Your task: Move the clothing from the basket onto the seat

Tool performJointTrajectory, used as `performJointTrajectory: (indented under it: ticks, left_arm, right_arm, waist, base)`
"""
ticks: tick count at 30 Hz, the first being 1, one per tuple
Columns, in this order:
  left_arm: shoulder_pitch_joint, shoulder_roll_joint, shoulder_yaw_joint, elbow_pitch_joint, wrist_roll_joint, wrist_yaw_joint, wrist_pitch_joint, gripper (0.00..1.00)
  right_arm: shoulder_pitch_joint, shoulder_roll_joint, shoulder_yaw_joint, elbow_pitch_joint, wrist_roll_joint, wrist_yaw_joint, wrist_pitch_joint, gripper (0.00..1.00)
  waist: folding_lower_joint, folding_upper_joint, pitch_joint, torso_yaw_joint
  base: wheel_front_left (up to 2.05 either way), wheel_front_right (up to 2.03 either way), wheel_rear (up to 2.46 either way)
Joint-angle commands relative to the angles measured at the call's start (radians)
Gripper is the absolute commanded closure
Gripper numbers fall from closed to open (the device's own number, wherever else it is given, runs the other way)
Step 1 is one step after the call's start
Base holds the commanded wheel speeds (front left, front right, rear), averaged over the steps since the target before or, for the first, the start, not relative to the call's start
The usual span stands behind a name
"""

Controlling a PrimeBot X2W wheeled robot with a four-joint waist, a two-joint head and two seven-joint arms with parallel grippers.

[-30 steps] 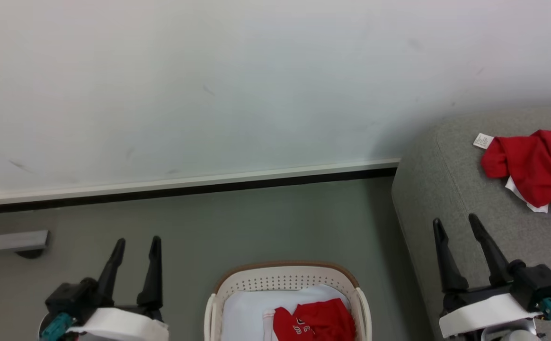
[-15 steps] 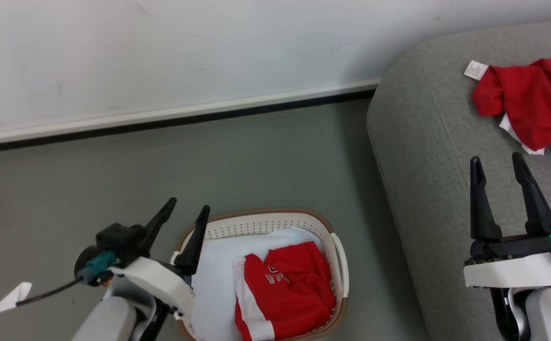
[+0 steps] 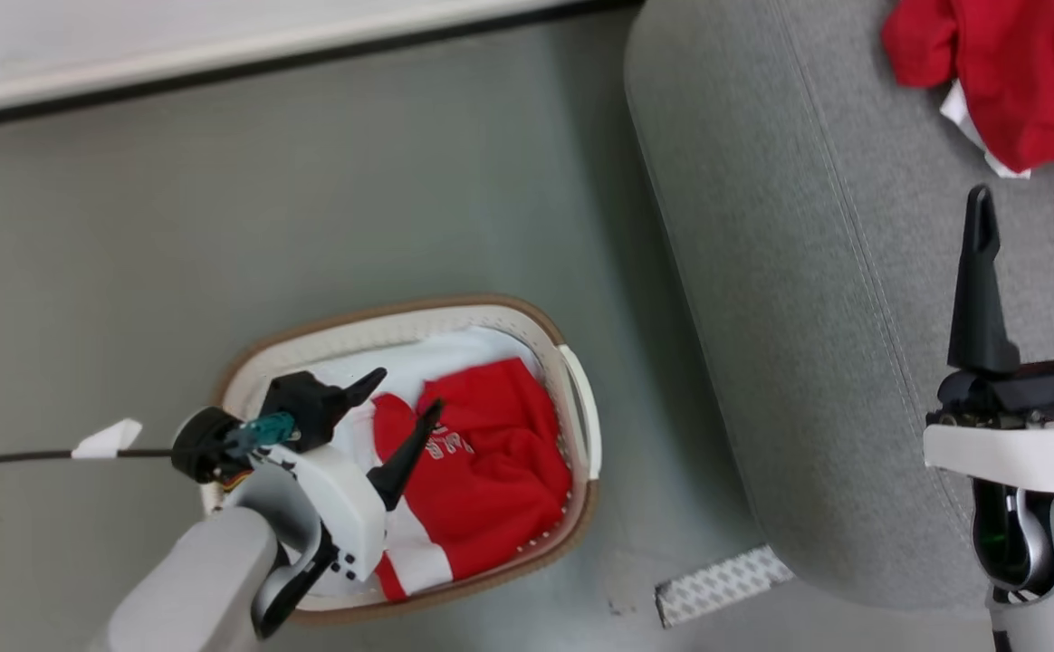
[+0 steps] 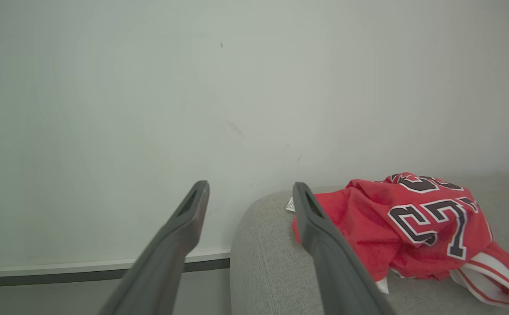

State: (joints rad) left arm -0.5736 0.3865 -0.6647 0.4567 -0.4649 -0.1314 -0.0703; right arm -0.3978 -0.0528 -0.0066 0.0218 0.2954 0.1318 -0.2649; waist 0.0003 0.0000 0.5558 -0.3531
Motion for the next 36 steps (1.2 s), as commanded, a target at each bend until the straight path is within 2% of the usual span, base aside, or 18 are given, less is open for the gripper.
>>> performJointTrajectory:
  ticks: [1, 10, 19, 29, 36]
  left_arm:
    - [-0.018, 0.015, -0.008, 0.008, -0.012, 0.002, 0.006, 0.00]
    - [-0.112, 0.084, -0.146, 0.101, -0.033, 0.002, 0.053, 0.00]
    - [-0.207, 0.124, -0.273, 0.183, -0.090, 0.002, 0.103, 0.00]
    - [-0.301, 0.124, -0.454, 0.241, -0.155, 0.002, 0.145, 0.00]
    - [-0.355, 0.113, -0.554, 0.282, -0.156, 0.002, 0.150, 0.00]
  right_arm:
    - [-0.015, 0.004, 0.003, -0.012, 0.008, -0.002, 0.001, 0.00]
    - [-0.088, 0.004, 0.032, -0.120, 0.104, -0.002, 0.001, 0.00]
    - [-0.117, 0.004, 0.070, -0.182, 0.150, -0.002, 0.001, 0.00]
    - [-0.087, 0.003, 0.057, -0.203, 0.148, -0.002, 0.001, 0.00]
    - [-0.089, 0.003, 0.059, -0.196, 0.144, -0.002, 0.001, 0.00]
  waist:
    - [-0.0003, 0.0000, 0.069, -0.055]
    - [-0.0003, 0.0000, 0.205, -0.124]
    - [-0.0003, 0.0000, 0.302, -0.152]
    - [-0.0003, 0.0000, 0.353, -0.135]
    - [-0.0003, 0.0000, 0.362, -0.130]
  base:
    - [0.00, 0.00, 0.00]
    - [0.00, 0.00, 0.00]
    - [0.00, 0.00, 0.00]
    - [0.00, 0.00, 0.00]
    - [0.00, 0.00, 0.00]
